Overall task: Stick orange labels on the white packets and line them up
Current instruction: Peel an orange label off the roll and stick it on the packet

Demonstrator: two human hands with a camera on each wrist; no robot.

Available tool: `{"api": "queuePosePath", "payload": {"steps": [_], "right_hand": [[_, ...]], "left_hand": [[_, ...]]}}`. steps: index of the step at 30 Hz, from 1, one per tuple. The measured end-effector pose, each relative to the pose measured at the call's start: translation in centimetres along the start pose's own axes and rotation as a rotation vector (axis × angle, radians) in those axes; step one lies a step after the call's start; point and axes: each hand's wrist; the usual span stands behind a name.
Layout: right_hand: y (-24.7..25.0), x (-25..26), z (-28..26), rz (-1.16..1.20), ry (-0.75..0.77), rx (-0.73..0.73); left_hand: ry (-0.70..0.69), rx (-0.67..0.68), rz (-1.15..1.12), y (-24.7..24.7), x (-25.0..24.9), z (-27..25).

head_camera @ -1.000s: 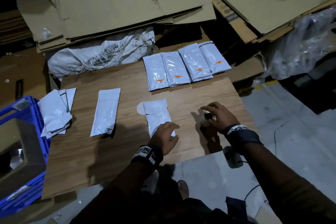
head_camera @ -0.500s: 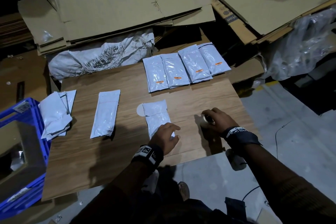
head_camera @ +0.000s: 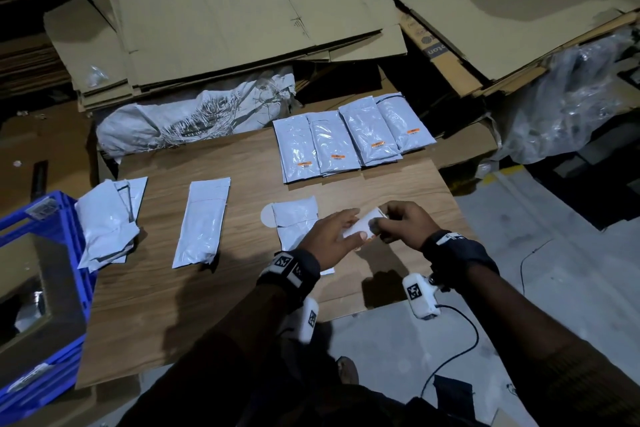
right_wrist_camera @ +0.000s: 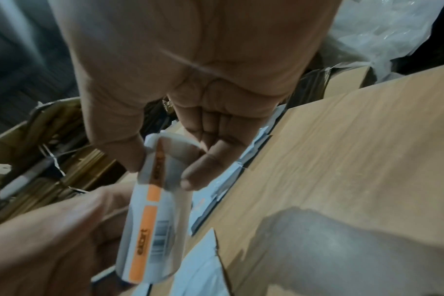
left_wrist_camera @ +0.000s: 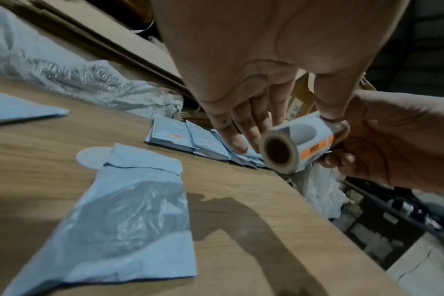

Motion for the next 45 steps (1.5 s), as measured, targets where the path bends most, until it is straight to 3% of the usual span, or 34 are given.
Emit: {"api": "queuePosePath", "payload": {"steps": [5, 9, 15, 20, 27, 36, 45], "right_hand": [[-0.5, 2.1, -0.5, 0.12, 0.017, 0.066], [-0.9, 2.0, -0.7, 0.252, 0.028, -0.016], [-1.9, 1.6, -1.4, 0.246, 0.134, -0.152], [-2.2, 1.8, -1.9, 0.265, 0.159, -0.142], [-2.9, 2.5, -2.7, 0.219, 0.211, -0.219], [-3.9, 2.5, -3.1, -0.049, 0.473, -0.375], [-4.4, 2.2, -3.7, -0.119, 0.572, -0.462]], "left_hand": [[0.085, -0.029, -0.247, 0.4, -0.4, -0.2], [0.157, -0.068, -0.372, 0.7, -0.6, -0.2], [0.187, -0.112, -0.476, 0.8, -1.3, -0.5], [0.181, -0.119, -0.51, 1.0, -1.7, -0.9], [0.212, -0.107, -0.569, 1.1, -2.0, -1.5], [0.192, -0.136, -0.653, 1.5, -2.1, -1.8], [0.151, -0.186, -0.642, 1.2, -1.9, -1.7]]}}
Point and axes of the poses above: each hand's wrist, its own z-axis towards the middle knuckle, its own y-axis out of the back of the hand, x = y × z, and after that the axes turned 8 degrees about -x, right-handed
